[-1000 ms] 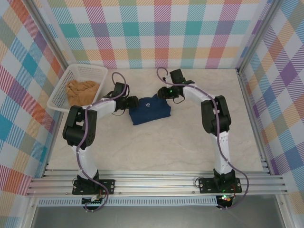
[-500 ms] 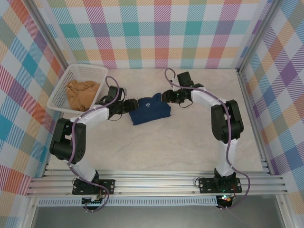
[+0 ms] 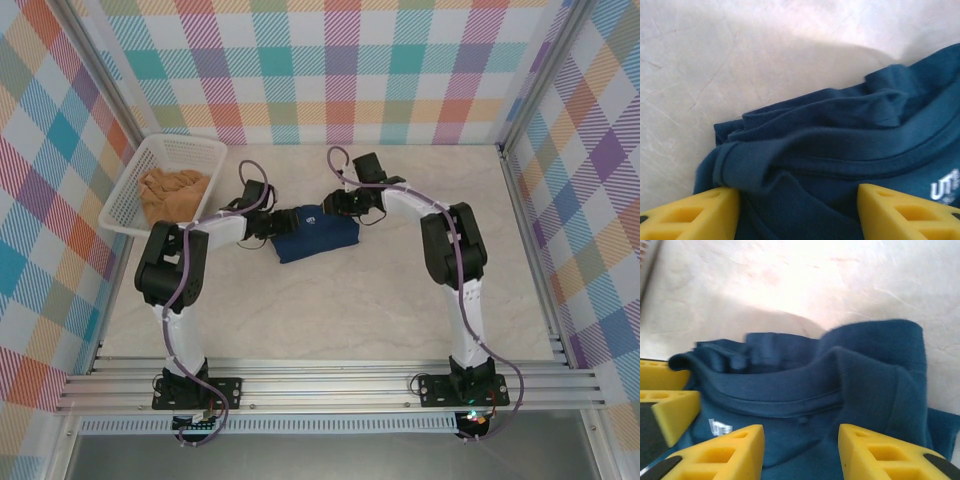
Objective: Fold the inside-out t-shirt
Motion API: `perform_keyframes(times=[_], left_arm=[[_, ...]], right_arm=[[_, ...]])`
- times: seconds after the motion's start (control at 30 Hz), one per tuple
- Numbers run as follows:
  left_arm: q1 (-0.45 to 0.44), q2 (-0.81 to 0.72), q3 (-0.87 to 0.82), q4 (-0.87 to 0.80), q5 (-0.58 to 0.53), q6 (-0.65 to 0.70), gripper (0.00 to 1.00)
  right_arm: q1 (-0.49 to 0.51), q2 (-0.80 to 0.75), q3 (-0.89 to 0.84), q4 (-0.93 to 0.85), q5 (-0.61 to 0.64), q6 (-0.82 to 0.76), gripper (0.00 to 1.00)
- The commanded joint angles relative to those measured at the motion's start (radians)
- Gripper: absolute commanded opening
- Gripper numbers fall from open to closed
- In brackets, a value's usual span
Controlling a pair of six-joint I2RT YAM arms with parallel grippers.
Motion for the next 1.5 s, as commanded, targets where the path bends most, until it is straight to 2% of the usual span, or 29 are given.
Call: perform_keyframes(times=[0.0,0.2,0.37,0.5,0.8,0.97,1.1,1.3,1.47], left_arm=[[0.008,0.012,0.046,-0.003,-0.024,0.022,0.65],[0.009,-0.127,0.004,0.005,-0.021,0.001,0.69],[-0.021,-0.261,-0.133,0.069,0.066,-0.038,0.70],[-0.060,-0.246,-0.163,0.096,0.145,-0.054,0.70],[-0.065,-0.132,-0.168,0.085,0.137,-0.040,0.70],[-0.061,-0.190,-0.142,0.030,0.117,-0.015,0.70],[-0.055,-0.299,-0.142,-0.002,0.073,-0.016,0.72],[-0.036,-0.441,-0.177,-0.078,-0.059,-0.050,0.74],[-0.012,-0.526,-0.223,-0.097,-0.075,-0.071,0.75]], right_arm=[[-0.024,0.031,0.046,-0.059,0.011,-0.010,0.43],[-0.045,-0.118,-0.044,-0.073,0.020,-0.085,0.45],[-0.045,-0.208,-0.162,-0.056,0.006,-0.073,0.51],[-0.045,-0.173,-0.159,-0.079,0.004,-0.034,0.57],[-0.050,-0.095,-0.076,-0.152,-0.026,0.007,0.68],[-0.053,-0.084,-0.069,-0.183,-0.029,0.026,0.73],[-0.055,-0.046,-0.052,-0.199,-0.080,0.042,0.76],[-0.045,-0.013,-0.070,-0.159,-0.149,0.086,0.71],[-0.031,0.014,-0.078,-0.098,-0.200,0.126,0.54]])
